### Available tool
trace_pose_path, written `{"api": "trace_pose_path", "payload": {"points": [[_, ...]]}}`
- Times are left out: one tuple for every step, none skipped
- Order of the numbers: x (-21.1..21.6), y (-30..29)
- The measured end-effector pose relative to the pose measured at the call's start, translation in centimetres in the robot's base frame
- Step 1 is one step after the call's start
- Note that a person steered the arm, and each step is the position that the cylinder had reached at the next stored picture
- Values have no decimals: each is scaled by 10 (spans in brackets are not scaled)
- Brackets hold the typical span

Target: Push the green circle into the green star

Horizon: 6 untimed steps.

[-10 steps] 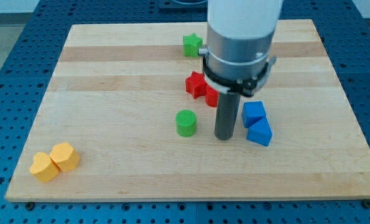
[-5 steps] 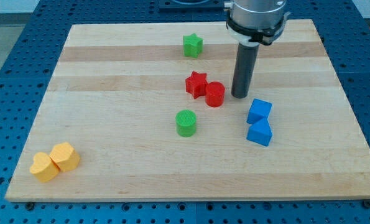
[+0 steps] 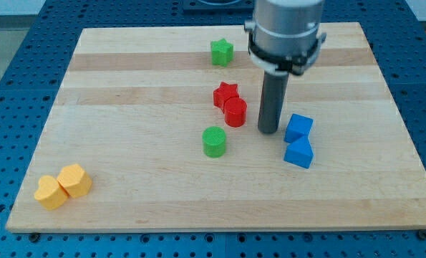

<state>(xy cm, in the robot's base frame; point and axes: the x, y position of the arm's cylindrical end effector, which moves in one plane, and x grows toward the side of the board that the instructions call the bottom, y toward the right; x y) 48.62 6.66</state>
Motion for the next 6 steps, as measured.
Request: {"api": "trace_pose_path", "payload": {"points": [[48, -29], [53, -57], [49, -89], [-7, -126], [-86, -148], [-101, -175]]}}
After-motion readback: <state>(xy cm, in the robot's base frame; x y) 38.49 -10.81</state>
